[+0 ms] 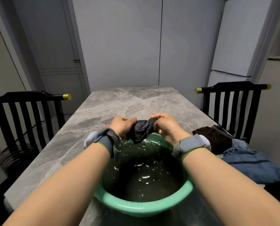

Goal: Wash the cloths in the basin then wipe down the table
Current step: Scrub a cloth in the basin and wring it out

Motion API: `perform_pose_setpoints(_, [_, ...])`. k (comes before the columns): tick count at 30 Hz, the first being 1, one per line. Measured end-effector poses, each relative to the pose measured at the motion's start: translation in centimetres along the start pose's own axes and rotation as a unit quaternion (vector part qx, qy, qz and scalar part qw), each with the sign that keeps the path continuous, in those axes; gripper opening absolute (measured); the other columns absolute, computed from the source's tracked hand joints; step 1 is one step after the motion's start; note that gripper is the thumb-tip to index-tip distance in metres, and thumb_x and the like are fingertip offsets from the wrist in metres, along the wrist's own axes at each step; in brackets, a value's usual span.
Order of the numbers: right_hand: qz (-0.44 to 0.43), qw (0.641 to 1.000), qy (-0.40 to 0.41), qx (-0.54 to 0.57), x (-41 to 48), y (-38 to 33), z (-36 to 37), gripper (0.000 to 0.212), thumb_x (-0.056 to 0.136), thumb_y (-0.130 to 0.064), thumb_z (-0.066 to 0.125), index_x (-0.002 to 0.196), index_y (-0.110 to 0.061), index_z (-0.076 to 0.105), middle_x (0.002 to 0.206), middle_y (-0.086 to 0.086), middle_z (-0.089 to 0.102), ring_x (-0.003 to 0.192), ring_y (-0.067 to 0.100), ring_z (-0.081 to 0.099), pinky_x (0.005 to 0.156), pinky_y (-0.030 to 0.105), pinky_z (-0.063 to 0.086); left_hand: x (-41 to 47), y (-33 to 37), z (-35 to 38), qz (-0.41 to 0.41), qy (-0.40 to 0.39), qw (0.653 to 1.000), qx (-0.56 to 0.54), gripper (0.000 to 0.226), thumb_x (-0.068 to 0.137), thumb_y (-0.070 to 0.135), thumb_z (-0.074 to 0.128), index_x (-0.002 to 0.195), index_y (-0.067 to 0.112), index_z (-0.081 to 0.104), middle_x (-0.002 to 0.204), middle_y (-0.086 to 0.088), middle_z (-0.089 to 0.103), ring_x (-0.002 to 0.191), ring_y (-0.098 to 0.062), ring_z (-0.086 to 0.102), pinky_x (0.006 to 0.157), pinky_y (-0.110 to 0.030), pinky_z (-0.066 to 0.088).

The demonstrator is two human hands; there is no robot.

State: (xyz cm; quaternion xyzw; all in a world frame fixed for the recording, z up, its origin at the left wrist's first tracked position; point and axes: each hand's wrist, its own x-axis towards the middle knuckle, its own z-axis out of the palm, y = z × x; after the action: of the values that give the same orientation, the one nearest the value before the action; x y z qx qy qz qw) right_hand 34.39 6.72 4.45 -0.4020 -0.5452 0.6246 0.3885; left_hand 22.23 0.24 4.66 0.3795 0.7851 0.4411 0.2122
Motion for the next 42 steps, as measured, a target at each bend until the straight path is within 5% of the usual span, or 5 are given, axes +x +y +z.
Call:
perform_pose_setpoints(17, [-0.055,0.996,-0.02,-0.069,0.0,-4.0,-0.8,0.032,0.076,0.02,0.047,0.066,-0.011,0.054,0.068,0.006,0.048,0.064,0.018,0.044,0.056,0.024,0.037,-0.3,10.4,-3.9,0.218,0.22,0.84,0.445,0.031,0.092,0.042,0.051,0.095,0.015,0.064,0.105,-0.012,0.068,0.102,-0.032,0.062,0.094,-0.039,0.035])
perform_pose_setpoints(24, [-0.107,0.991,0.049,-0.061,0.6,-4.8,-1.4,0.025,0.081,0.003,0.048,0.082,-0.017,0.064,0.067,0.003,0.054,0.066,0.02,0.047,0.059,0.024,0.035,1.1,11.6,-4.8,0.085,0.104,0.987,0.09,0.049,0.093,0.038,0.047,0.103,-0.007,0.065,0.114,-0.024,0.064,0.107,-0.037,0.061,0.089,-0.033,0.048])
perform_pose_setpoints(30, [0.007,0.994,-0.1,0.032,0.0,-5.4,-1.0,0.025,0.092,-0.023,0.044,0.074,-0.013,0.058,0.056,0.004,0.061,0.051,0.016,0.055,0.056,0.028,0.04,1.1,12.1,-6.1,0.015,-0.031,0.951,-0.307,0.04,0.098,0.047,0.034,0.089,0.013,0.052,0.088,-0.007,0.058,0.086,-0.025,0.062,0.073,-0.037,0.054])
perform_pose_setpoints(38, [-0.047,0.979,-0.091,0.175,0.6,-5.7,-0.3,0.028,0.092,0.007,0.038,0.082,-0.017,0.049,0.072,0.007,0.052,0.061,0.017,0.048,0.056,0.026,0.041,1.8,8.3,-3.8,0.021,0.095,0.99,0.104,0.065,0.09,0.049,0.049,0.127,-0.005,0.051,0.121,-0.02,0.062,0.111,-0.035,0.059,0.091,-0.038,0.047])
perform_pose_setpoints(42, [-0.043,0.98,-0.069,0.182,0.6,-5.4,0.3,0.032,0.09,0.012,0.032,0.083,-0.015,0.048,0.075,0.012,0.053,0.063,0.02,0.051,0.057,0.03,0.046,-0.2,8.0,-2.0,-0.041,-0.15,0.988,0.004,0.046,0.094,0.055,0.036,0.102,0.014,0.055,0.091,-0.006,0.058,0.085,-0.022,0.054,0.076,-0.029,0.044])
